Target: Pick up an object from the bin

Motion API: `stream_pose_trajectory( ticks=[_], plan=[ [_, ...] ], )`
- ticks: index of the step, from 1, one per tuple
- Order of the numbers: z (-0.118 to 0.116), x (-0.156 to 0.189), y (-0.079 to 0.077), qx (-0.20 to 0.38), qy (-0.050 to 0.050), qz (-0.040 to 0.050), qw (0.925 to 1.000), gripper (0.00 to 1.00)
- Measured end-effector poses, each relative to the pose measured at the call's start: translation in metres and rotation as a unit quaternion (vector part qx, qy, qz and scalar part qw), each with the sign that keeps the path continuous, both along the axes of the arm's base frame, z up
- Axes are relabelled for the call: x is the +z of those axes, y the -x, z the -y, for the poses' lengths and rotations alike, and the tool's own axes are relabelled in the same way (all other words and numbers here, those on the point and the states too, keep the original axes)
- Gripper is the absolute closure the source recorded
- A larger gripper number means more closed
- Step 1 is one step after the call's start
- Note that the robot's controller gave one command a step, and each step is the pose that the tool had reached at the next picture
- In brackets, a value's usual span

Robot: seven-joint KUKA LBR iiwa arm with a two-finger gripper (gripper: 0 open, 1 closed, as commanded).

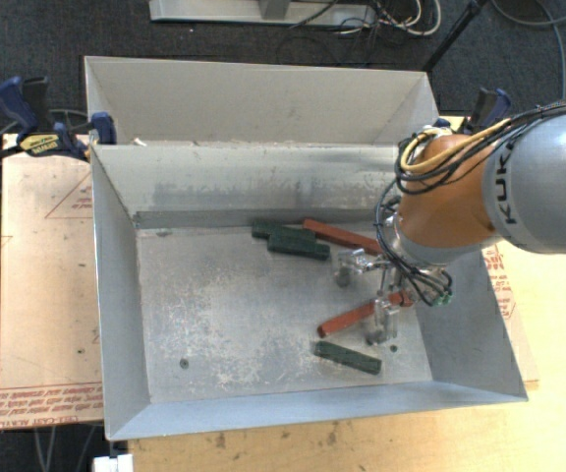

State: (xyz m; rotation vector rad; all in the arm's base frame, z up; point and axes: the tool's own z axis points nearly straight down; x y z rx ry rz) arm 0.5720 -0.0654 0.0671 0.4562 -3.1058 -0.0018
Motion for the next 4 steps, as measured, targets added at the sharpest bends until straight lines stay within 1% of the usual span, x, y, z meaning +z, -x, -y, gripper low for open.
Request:
stream_pose_trajectory(
  ticks=[1,2,3,4],
  plan=[
    [-0.001,0.0,-0.001,0.0,0.0,0.0018,1.0,0.0],
    [-0.001,0.0,-0.001,0.0,0.0,0.0025,1.0,1.0],
    [-0.002,0.057,-0.003,0.001,0.0,0.0054,1.0,1.0],
    [-0.003,0.126,-0.006,0.001,0.001,0.0068,1.0,1.0]
  ],
)
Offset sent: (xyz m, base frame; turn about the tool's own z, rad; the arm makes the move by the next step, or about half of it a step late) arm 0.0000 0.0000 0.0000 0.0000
